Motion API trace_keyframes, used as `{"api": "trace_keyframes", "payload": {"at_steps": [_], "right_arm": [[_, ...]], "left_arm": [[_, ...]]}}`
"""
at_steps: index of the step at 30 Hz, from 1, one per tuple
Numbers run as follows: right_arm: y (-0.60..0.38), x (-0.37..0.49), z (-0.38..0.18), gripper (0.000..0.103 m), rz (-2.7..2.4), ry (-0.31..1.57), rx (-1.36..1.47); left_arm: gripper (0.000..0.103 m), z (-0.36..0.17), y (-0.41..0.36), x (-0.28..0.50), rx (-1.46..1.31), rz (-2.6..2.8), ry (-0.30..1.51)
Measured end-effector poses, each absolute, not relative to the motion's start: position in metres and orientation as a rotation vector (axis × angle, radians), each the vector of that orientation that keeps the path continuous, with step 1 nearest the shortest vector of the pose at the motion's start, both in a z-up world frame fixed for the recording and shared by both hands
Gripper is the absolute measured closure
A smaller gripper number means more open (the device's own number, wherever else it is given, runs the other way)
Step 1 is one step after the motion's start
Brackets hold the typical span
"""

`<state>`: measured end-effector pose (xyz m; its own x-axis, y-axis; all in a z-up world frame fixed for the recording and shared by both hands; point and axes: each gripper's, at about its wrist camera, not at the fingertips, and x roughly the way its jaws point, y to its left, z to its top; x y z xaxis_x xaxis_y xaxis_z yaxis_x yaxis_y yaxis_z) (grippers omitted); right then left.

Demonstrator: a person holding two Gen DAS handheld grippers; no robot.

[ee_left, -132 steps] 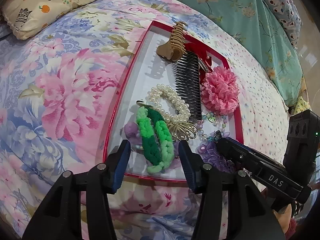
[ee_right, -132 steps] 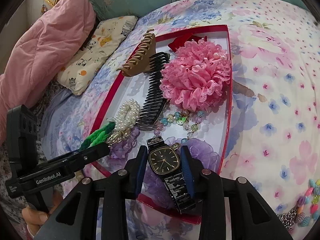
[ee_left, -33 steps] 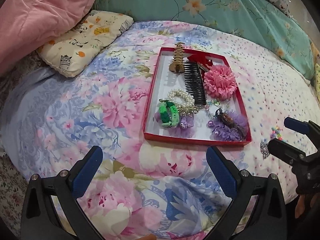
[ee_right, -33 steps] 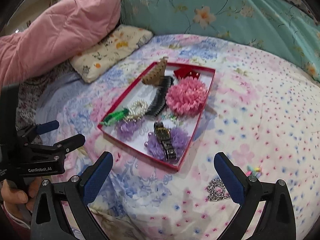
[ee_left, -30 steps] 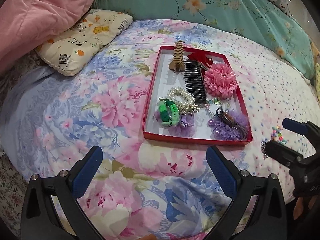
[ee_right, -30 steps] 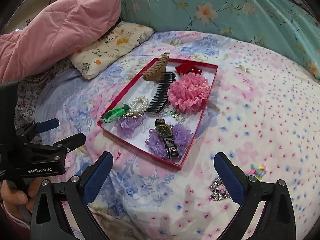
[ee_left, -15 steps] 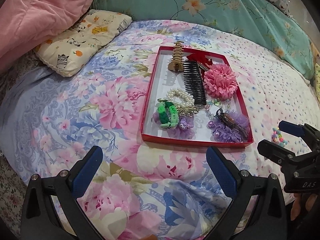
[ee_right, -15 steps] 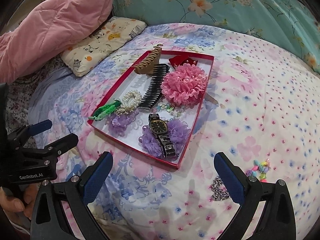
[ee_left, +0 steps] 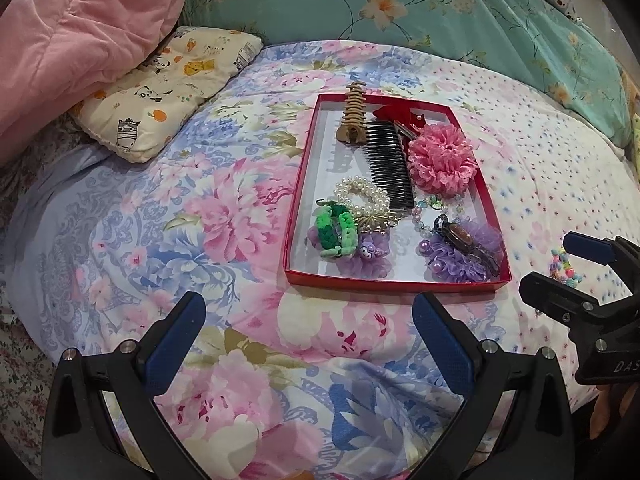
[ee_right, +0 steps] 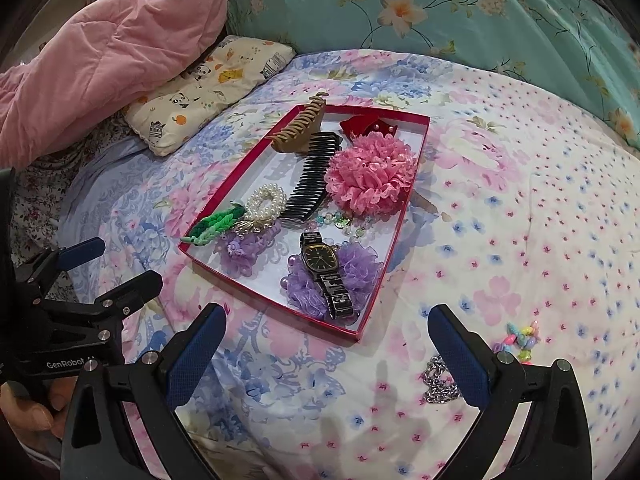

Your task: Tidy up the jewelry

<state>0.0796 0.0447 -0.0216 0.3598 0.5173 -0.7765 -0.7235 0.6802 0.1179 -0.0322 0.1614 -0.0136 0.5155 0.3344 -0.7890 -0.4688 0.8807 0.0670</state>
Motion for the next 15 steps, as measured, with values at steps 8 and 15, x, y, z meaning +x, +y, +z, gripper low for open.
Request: {"api": "trace_keyframes", "payload": {"at_steps": [8,15], "right_arm": [[0.0448,0.0798,-0.0223,0.001,0.813,0.895,-0.264],[0.0466,0.0789,-0.0247,0.001,0.815,0.903,-0.265]], "left_arm": [[0.0,-0.0166,0.165,-0.0318,-0.167,0.487,0.925],[0.0,-0.018,0.1673,-0.032,-0.176,0.489,0.93]]}}
